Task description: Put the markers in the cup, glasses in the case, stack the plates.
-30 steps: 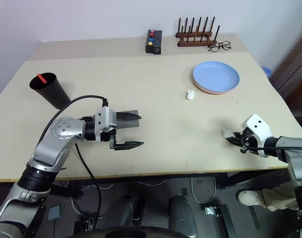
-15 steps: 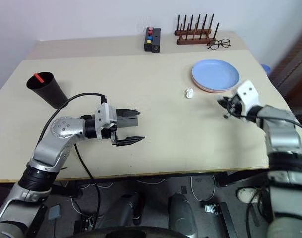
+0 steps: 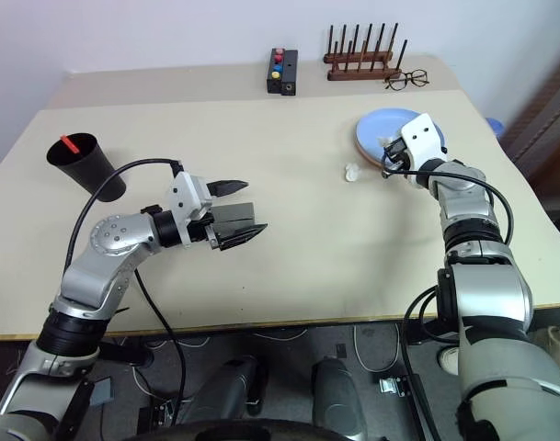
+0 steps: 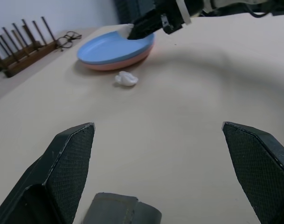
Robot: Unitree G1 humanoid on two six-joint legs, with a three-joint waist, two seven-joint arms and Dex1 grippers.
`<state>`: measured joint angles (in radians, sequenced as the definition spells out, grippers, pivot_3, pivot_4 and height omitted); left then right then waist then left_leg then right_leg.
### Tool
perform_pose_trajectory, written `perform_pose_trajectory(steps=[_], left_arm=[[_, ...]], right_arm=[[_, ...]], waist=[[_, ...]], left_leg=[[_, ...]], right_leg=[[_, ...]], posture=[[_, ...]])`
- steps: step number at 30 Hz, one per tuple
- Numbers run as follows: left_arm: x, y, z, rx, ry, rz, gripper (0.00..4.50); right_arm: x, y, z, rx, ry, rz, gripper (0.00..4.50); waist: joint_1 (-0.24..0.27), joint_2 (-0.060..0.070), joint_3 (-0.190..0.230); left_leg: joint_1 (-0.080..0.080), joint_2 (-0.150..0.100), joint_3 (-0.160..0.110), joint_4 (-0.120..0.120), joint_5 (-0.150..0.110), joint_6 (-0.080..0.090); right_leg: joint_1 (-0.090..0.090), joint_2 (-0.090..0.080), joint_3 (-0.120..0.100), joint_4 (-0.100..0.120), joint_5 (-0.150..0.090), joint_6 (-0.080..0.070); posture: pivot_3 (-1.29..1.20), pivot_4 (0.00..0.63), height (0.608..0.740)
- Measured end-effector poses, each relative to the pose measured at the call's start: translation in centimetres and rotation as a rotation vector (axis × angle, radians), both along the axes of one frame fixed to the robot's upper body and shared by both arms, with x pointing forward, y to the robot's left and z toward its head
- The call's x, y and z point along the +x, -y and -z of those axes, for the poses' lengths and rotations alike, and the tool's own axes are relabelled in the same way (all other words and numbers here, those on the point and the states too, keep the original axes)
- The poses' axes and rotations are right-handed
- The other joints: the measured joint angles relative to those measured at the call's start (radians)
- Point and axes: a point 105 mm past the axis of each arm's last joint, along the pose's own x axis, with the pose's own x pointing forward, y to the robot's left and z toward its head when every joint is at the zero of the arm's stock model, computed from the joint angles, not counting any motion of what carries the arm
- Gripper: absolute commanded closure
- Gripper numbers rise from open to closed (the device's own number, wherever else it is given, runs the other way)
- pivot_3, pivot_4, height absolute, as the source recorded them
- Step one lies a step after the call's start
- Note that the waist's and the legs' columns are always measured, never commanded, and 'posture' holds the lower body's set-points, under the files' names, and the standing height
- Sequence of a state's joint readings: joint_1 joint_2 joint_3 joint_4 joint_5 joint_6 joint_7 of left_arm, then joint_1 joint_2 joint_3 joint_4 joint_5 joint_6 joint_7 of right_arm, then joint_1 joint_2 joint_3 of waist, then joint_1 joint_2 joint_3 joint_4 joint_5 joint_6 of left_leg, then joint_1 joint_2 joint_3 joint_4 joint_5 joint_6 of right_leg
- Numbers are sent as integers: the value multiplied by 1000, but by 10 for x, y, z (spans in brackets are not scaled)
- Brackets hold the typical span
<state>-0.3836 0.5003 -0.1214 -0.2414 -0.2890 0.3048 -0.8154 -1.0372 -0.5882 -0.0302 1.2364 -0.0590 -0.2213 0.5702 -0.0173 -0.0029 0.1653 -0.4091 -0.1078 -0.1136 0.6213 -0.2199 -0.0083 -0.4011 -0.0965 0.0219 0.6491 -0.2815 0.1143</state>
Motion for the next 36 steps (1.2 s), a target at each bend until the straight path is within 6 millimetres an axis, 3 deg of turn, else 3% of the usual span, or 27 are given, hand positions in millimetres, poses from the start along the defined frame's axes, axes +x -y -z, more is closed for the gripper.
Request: perform_pose_trajectory(steps=[21,25,30,36], left_arm=[[-18,-1,-7,-110,-124,-1,0],[-19,0,-8,-111,-122,-12,0],[-20,0,-9,-113,-119,-26,0],[-20,-1,-9,-116,-116,-34,0]], right_arm=[[9,-8,10,50,-20,101,4468],[9,-9,13,58,-38,100,2934],[10,-7,12,53,-27,124,373],[10,-6,12,49,-24,132,373]], waist=[[-2,0,0],[-2,0,0],[-2,0,0],[-2,0,0]], left_leg=[[0,0,0,-1,1,-1],[0,0,0,-1,1,-1],[0,0,0,-1,1,-1],[0,0,0,-1,1,-1]], right_leg=[[-1,1,0,0,0,0],[-1,1,0,0,0,0],[-1,1,0,0,0,0],[-1,1,0,0,0,0]], posture=[[0,150,740],[0,150,740],[0,150,740],[0,150,740]])
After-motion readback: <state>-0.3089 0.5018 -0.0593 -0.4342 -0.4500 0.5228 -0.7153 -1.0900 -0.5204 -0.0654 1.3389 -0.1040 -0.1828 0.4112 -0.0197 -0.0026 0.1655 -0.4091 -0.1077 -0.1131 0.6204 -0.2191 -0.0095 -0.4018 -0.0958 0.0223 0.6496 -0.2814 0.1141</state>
